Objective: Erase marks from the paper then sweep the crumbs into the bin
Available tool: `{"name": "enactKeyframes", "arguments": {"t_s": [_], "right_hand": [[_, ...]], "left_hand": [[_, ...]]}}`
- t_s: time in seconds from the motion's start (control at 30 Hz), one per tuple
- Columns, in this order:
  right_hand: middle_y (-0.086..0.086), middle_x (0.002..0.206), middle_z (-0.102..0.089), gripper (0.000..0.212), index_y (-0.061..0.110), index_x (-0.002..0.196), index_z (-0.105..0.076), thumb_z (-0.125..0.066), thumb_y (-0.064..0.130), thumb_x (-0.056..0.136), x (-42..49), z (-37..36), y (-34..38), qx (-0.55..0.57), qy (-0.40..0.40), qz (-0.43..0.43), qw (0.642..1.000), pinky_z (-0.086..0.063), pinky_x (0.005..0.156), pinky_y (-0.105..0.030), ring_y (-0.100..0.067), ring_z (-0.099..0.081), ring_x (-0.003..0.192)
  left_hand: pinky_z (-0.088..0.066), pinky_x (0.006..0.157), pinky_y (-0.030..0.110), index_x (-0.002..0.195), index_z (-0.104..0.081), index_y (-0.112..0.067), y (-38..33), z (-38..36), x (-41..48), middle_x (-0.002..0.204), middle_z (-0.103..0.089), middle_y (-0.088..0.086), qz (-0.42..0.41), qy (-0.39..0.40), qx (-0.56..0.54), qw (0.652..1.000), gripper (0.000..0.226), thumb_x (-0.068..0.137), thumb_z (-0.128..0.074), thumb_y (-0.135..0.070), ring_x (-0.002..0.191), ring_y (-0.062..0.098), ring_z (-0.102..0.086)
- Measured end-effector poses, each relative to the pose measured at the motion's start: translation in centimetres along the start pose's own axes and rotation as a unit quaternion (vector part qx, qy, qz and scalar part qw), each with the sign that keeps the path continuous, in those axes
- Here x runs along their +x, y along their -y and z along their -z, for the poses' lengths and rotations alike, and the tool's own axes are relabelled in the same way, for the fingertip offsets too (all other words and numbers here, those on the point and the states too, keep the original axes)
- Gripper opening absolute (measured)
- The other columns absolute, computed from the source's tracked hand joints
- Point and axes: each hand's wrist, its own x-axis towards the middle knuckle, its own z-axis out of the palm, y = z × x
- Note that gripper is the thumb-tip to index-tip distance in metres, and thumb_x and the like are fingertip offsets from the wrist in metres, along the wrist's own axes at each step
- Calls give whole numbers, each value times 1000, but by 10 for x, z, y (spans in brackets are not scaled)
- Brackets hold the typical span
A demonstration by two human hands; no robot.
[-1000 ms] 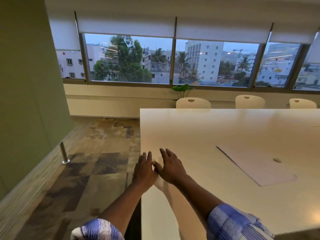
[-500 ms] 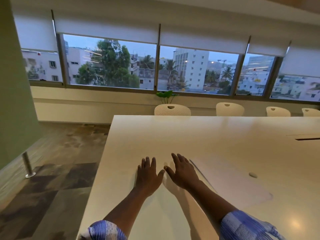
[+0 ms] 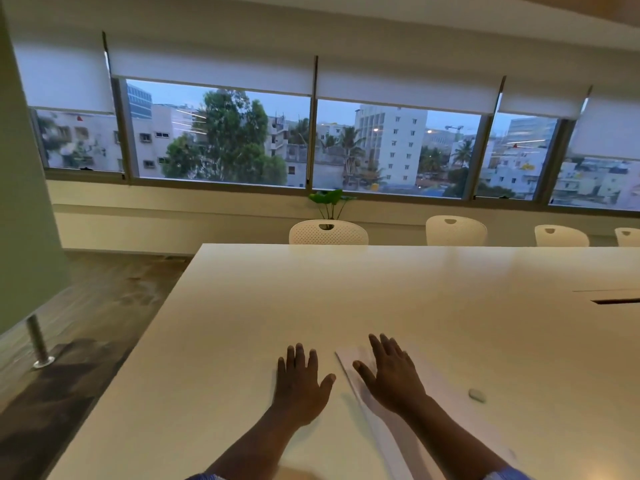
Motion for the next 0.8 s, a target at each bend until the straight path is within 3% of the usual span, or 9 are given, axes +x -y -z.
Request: {"name": "enactKeyframes", "arguments": {"t_s": [0.33,0.5,0.8], "right_hand": [[-8,168,4,92,22,161,0,-16,79,90,-10,-15,-83,32,53,21,998,0,123,-49,-29,6,155],[-11,168,7,95,18,161,1,-12,80,89,-20,-26,-96,14,82,26,996,2,123,-50,-31,8,154],[-10,168,6,99,17,161,-2,-11,82,87,-20,-19,-92,37,63,15,997,1,124,-49,-30,7,155]], "left_hand": [[2,127,52,163,-11,-20,-84,-29,1,171,3,13,73,6,0,997,76,103,-20,-65,158,33,6],[4,126,52,163,-6,-19,-101,-37,2,171,6,11,92,18,11,996,75,104,-20,-61,158,32,8],[4,128,49,163,-1,-13,-102,-39,0,171,9,8,73,12,13,997,75,105,-20,-57,158,30,11]]}}
